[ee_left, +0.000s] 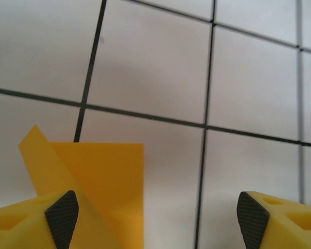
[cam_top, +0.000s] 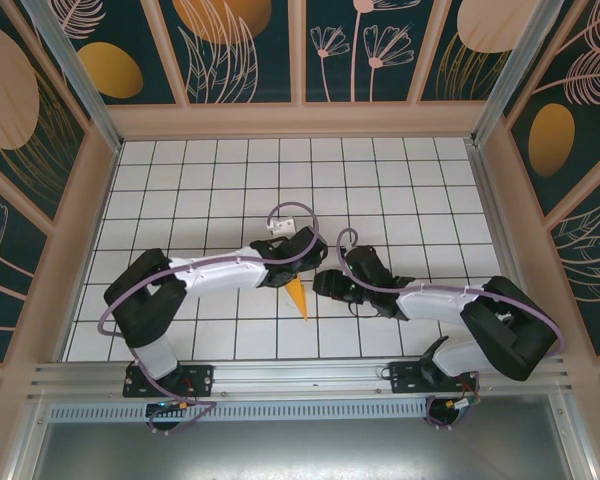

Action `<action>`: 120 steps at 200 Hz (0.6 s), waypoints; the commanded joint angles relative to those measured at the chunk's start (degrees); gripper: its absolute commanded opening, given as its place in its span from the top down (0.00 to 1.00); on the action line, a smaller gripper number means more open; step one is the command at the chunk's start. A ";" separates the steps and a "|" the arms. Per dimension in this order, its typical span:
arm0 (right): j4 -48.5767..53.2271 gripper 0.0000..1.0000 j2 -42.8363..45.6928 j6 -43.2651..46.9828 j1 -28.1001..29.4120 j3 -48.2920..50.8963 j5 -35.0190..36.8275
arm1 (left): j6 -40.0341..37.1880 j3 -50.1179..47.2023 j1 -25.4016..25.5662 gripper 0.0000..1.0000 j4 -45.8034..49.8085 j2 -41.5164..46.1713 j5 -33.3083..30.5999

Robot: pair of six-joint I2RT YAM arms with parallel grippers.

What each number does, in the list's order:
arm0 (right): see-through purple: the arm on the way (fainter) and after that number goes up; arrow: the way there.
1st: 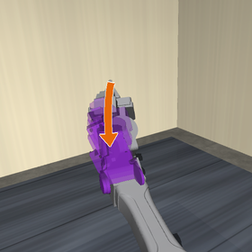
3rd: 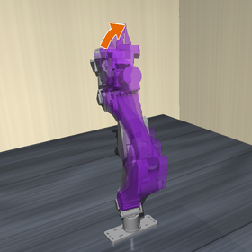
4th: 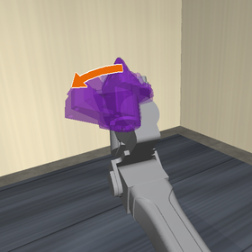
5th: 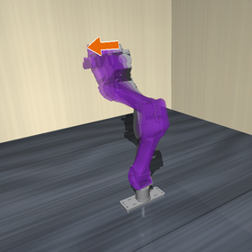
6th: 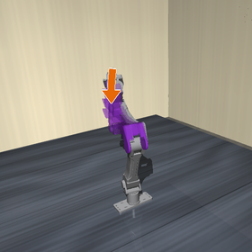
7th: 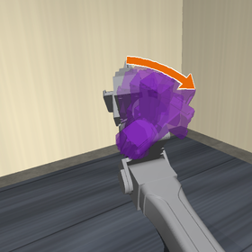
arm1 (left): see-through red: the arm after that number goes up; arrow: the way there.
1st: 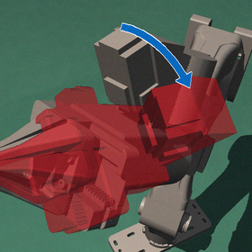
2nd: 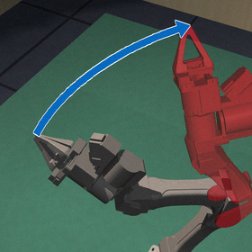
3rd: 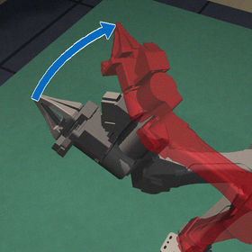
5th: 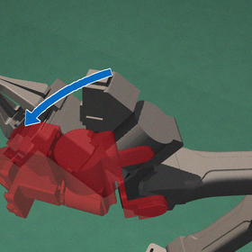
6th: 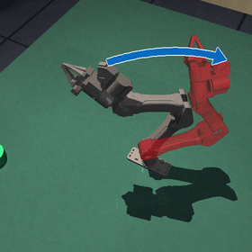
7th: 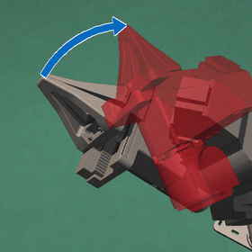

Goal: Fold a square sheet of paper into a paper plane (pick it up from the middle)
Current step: Turn over a paper plane at the center of the table.

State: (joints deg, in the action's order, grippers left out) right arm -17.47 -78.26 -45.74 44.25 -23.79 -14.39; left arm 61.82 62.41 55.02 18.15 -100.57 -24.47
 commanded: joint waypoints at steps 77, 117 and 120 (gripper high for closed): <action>-5.12 0.52 -3.95 1.41 0.71 -1.86 -5.20 | 4.40 -8.98 -0.63 0.63 2.93 6.63 -3.26; -5.32 0.49 -6.43 4.66 1.68 -4.69 -7.04 | 4.22 -11.54 -1.05 0.75 0.66 8.40 -2.56; -5.30 0.48 -6.65 4.97 1.79 -4.95 -7.11 | 4.25 -11.61 -1.05 0.76 0.58 8.38 -2.59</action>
State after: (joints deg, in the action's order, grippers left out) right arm -20.47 -83.72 -44.12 45.06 -25.93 -19.03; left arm 65.73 52.12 54.41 20.69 -93.69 -26.09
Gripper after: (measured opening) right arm 0.505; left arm 0.270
